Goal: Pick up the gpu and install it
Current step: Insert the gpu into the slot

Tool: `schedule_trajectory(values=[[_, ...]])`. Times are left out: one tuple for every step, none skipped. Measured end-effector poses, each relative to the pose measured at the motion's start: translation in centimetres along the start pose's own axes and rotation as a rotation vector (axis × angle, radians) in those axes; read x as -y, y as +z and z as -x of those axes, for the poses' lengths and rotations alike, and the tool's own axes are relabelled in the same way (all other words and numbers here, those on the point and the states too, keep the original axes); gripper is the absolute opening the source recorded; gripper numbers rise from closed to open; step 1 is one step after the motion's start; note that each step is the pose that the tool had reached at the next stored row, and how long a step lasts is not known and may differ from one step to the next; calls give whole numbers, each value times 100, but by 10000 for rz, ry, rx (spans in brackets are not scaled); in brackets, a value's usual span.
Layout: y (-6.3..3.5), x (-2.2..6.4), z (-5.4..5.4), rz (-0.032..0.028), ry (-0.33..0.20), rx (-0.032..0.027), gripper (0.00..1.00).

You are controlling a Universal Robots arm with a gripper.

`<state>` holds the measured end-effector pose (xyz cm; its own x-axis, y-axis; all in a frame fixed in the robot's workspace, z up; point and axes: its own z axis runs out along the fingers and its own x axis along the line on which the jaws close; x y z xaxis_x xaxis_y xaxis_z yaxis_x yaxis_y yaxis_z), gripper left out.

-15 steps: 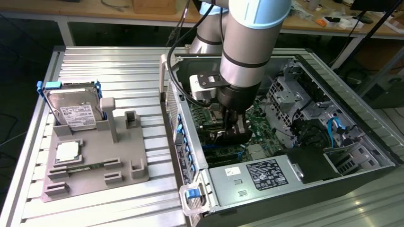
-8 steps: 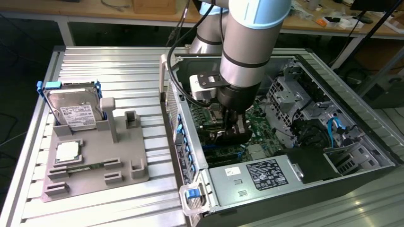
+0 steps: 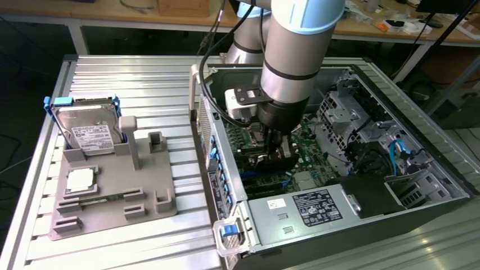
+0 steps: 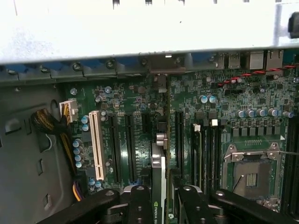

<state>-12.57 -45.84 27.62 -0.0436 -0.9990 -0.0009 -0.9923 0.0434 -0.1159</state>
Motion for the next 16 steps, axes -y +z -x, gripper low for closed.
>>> schedule_trajectory(values=[[1, 0, 0, 0, -18, 2, 27], [3, 0, 0, 1, -38, 4, 27], [5, -1, 1, 1, -59, 8, 27], [8, -1, 1, 0, -90, 15, 27], [12, -2, 1, 1, -128, 24, 27], [16, -2, 1, 1, -163, 32, 27], [23, -3, 1, 0, -195, 44, 27], [32, -4, 1, 1, -215, 56, 27], [44, -6, 1, 2, -237, 66, 27], [46, -6, 0, 4, -244, 69, 27], [47, -6, 1, 6, -249, 70, 27], [49, -6, 2, 6, -250, 72, 27], [49, -6, 2, 5, -250, 73, 27], [50, -6, 2, 5, -249, 75, 27], [50, -6, 2, 4, -249, 75, 27], [50, -6, 2, 4, -249, 76, 27]])
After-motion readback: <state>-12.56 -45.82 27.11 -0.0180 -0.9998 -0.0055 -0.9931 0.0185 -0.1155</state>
